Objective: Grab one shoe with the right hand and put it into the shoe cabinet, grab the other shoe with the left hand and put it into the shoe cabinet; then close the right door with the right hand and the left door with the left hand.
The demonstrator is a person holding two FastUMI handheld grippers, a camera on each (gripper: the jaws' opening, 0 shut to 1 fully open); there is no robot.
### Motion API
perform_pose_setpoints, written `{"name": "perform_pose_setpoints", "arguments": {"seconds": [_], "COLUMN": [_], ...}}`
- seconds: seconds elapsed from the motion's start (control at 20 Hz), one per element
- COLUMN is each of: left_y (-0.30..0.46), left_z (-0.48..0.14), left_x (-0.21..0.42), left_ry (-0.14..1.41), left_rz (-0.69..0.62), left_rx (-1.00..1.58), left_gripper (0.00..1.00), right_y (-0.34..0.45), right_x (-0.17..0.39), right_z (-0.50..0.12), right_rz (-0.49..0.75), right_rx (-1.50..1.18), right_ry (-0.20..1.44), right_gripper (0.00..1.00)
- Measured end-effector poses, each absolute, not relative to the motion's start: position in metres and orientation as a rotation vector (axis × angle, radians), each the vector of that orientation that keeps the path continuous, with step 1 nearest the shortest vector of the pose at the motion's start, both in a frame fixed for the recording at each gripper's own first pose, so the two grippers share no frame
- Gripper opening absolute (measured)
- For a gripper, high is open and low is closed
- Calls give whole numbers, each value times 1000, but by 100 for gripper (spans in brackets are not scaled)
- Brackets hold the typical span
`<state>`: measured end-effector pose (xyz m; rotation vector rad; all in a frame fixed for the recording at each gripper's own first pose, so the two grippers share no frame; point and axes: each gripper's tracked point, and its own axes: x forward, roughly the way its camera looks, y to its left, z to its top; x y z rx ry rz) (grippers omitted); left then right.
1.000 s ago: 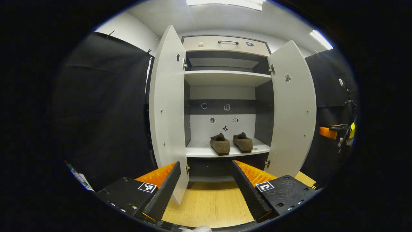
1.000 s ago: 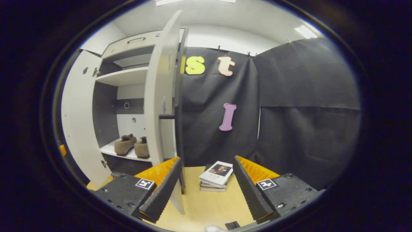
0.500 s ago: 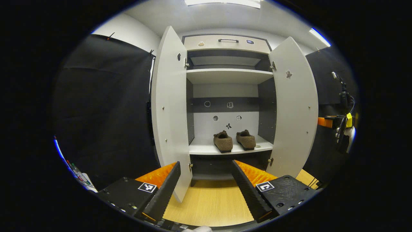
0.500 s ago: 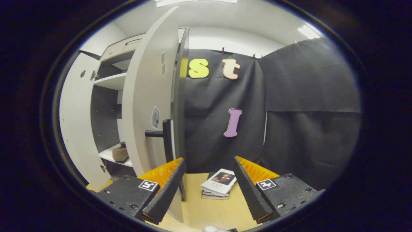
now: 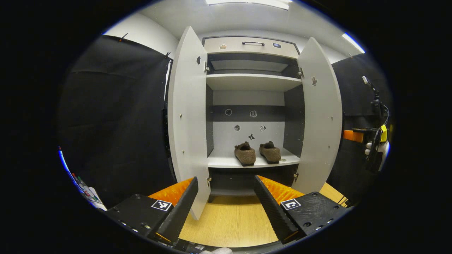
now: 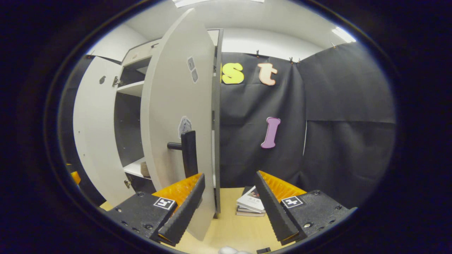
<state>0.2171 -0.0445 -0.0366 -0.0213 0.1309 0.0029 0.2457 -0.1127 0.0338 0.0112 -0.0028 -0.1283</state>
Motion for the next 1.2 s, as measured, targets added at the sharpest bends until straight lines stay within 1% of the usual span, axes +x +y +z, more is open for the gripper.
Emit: {"name": "perform_pose_setpoints", "arguments": {"seconds": [0.1,0.15,0.2,0.4,0.45,0.5,0.55,0.6,0.65,0.95,1.2], "left_y": [-43,-43,-43,-41,-40,-38,-37,-34,-32,-19,8], "left_z": [-41,-41,-41,-41,-41,-42,-42,-43,-42,-39,-32], "left_x": [215,214,215,212,211,210,209,208,207,208,217], "left_ry": [141,140,141,141,142,145,149,152,149,147,120], "left_rz": [3,-2,-8,-18,-21,-23,-28,-32,-35,-79,-108], "left_rx": [-23,-26,-27,-25,-27,-26,-25,-23,-22,-43,-34], "left_gripper": [96,96,96,96,96,96,96,96,96,96,96], "right_y": [-96,-87,-75,-38,-26,-15,-7,-3,-3,-5,-2], "right_x": [250,252,255,270,274,275,272,269,265,215,168], "right_z": [34,33,33,35,34,29,24,23,22,18,0], "right_rz": [-101,-80,-58,-1,31,56,69,66,55,-9,-73], "right_rx": [13,16,14,-21,-22,-21,-19,-23,-33,7,24], "right_ry": [-7,-5,-4,-29,-36,-16,-5,-9,-7,2,17], "right_gripper": [95,92,95,95,92,92,94,98,99,99,99]}}
